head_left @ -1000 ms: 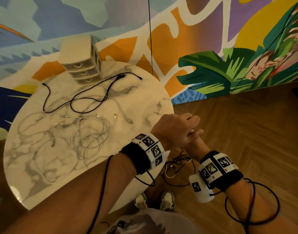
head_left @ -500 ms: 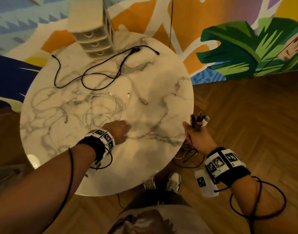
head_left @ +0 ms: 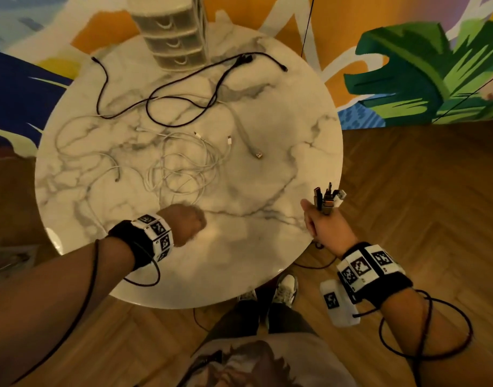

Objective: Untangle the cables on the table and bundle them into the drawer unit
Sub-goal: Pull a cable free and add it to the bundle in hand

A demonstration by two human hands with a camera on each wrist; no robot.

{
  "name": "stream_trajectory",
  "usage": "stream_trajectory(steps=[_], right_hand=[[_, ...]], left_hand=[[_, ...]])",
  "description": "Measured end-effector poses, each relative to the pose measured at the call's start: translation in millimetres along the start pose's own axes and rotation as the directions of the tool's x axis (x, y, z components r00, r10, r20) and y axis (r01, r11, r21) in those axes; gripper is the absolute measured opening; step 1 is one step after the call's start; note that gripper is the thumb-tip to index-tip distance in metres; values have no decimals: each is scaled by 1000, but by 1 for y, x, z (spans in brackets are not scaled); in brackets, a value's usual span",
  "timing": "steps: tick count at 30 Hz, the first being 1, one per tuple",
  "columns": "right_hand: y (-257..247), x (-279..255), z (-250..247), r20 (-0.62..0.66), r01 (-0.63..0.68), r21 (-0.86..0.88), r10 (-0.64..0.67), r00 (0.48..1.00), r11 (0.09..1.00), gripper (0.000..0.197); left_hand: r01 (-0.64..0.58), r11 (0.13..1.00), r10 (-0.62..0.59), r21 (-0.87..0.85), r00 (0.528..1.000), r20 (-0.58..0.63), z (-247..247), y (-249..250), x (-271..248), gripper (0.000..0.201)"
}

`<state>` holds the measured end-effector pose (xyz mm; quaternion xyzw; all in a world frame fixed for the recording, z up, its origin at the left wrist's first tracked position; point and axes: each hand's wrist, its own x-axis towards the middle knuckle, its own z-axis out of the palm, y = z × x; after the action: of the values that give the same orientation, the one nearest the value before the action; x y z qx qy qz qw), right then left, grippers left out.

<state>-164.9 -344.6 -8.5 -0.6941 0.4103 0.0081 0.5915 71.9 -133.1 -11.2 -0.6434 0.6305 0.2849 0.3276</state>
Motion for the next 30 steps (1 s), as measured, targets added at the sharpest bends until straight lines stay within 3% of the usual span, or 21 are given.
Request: stream_trajectory(steps=[2,5,7,9,11,13,16,18,22,30], right_hand=[[-1,-2,5,25,9,-4,-8,1000,1000,66],[-5,-3,12,32,6,-18,-5,999,1000,64],[-10,-6,19,45,-6,-14,7,999,1000,61],[-15,-11,29,101,27,24,-29,994,999,52],[-23,-17,37,158,74,45,-80,984,996,51],[-35,-24,40,192,87,66,-98,977,994,53],[-53,-32,39,219,87,208,-133,967,974,45],[-60,-35,40,238,78,315,-159,958,946,39],[-67,-36,43,221,37,430,-145,964,902,18],[-77,-45,54,227,85,430,-199,953,899,31]], left_hand=[[14,1000,-15,-9,999,-43,4,2,1,32],[4,950,-63,-312,982,-178,-6,8,-3,32],[-85,789,-175,-608,918,-355,-27,22,-7,20],[-237,567,-319,-789,820,-476,-55,43,-10,12],[-359,384,-430,-851,746,-508,-78,63,-11,10],[-454,264,-492,-851,695,-524,-95,77,-15,7],[-548,204,-543,-811,626,-560,-106,83,-22,5],[-585,157,-569,-796,605,-557,-110,82,-28,5],[-625,85,-586,-776,599,-546,-116,82,-34,10],[-627,100,-542,-773,617,-571,-114,86,-48,3]])
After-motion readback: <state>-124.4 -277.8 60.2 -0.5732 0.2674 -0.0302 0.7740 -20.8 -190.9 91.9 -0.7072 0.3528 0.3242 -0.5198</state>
